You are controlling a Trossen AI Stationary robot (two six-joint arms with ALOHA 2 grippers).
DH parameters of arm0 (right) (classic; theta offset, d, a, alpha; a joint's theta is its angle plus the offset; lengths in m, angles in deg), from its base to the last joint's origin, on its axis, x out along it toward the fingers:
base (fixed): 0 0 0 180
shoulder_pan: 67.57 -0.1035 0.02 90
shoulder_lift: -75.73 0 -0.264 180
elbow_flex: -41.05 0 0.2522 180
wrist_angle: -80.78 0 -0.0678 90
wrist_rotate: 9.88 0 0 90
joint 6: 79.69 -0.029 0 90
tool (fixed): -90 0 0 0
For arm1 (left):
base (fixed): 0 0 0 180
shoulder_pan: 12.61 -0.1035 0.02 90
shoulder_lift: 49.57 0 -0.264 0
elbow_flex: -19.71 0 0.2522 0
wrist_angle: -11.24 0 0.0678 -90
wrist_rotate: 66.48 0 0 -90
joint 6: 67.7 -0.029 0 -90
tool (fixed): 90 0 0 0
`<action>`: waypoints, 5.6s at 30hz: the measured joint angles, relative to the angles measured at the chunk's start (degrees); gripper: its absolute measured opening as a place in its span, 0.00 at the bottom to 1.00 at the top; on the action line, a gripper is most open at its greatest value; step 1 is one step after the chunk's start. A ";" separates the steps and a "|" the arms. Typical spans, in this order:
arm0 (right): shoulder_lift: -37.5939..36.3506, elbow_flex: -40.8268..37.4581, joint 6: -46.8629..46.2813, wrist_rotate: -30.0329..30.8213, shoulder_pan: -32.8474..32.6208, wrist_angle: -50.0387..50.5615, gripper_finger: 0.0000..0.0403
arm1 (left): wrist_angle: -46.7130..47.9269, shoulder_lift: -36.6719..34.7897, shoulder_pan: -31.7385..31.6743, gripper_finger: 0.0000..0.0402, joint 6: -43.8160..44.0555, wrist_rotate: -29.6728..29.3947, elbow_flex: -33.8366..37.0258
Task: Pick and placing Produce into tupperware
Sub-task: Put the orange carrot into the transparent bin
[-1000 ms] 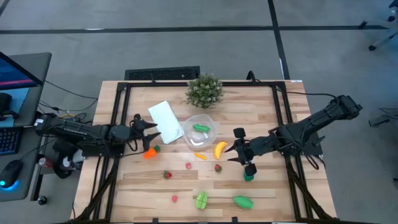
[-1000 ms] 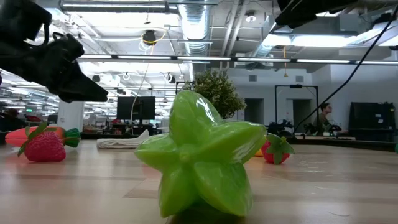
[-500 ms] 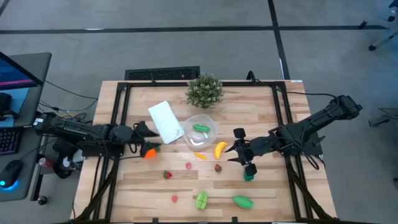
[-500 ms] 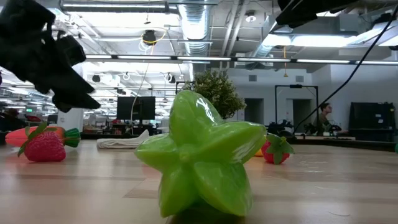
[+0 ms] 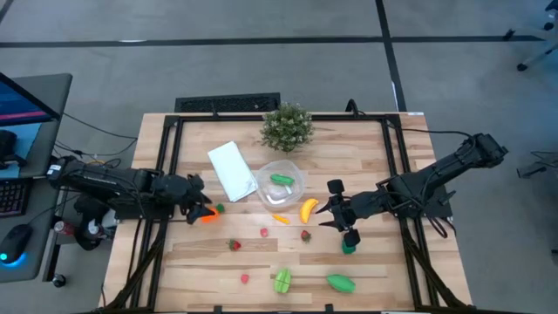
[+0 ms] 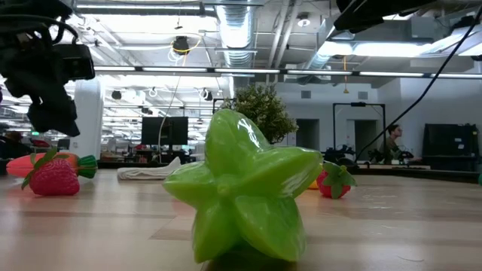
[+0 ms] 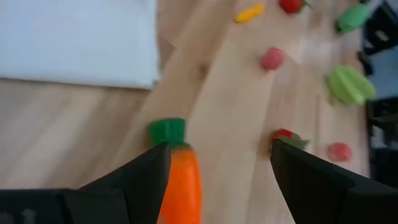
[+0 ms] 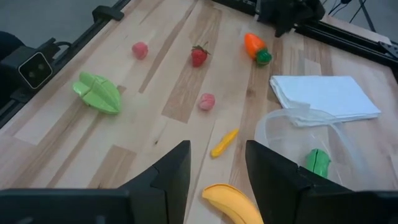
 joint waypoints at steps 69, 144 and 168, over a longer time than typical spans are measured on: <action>-0.02 -0.02 -3.02 -0.09 -0.01 1.66 0.36 | 8.34 41.98 13.22 0.66 6.23 -13.44 -16.61; 0.00 -0.24 -4.50 -0.11 0.00 1.22 0.36 | 1.29 48.06 13.22 0.50 1.07 -13.26 -14.30; 0.00 -0.24 -4.48 -0.12 -0.02 1.22 0.36 | 1.21 48.02 13.22 0.42 1.04 -12.98 -14.30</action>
